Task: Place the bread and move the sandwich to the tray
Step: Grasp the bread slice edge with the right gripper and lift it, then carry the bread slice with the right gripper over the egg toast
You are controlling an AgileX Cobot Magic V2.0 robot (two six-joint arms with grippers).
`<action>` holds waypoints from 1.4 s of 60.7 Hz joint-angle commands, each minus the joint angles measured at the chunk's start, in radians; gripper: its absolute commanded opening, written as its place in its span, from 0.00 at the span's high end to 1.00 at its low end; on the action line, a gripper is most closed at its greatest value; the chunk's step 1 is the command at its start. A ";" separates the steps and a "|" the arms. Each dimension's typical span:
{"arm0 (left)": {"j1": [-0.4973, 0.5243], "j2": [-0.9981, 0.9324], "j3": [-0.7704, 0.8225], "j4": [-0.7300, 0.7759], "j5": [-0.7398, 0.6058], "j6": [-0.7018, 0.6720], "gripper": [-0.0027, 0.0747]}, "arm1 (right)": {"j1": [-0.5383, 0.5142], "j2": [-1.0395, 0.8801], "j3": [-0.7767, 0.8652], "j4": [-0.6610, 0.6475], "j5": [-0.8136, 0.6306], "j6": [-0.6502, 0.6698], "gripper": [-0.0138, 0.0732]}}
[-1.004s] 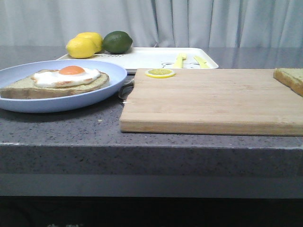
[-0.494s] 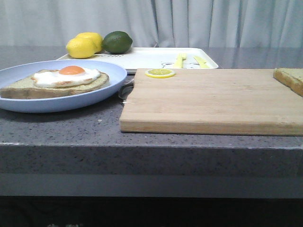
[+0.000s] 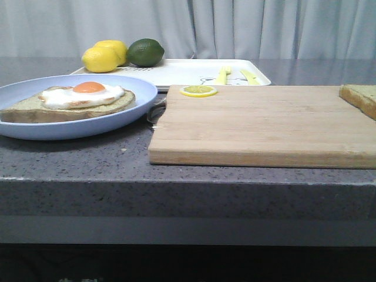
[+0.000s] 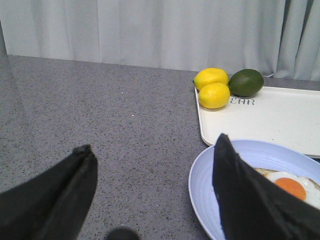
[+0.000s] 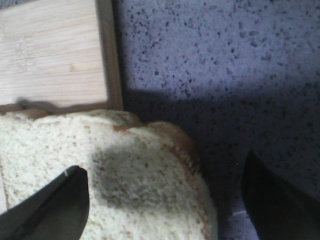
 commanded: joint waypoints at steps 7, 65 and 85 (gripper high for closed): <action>0.003 0.006 -0.038 0.000 -0.076 -0.006 0.35 | -0.007 -0.043 -0.034 0.051 0.096 -0.020 0.14; 0.003 0.006 -0.038 0.000 -0.074 -0.006 0.35 | -0.007 -0.199 -0.036 0.290 0.114 0.051 0.93; 0.003 0.006 -0.038 0.000 -0.074 -0.006 0.35 | 0.141 -0.291 -0.036 0.593 0.111 0.036 0.93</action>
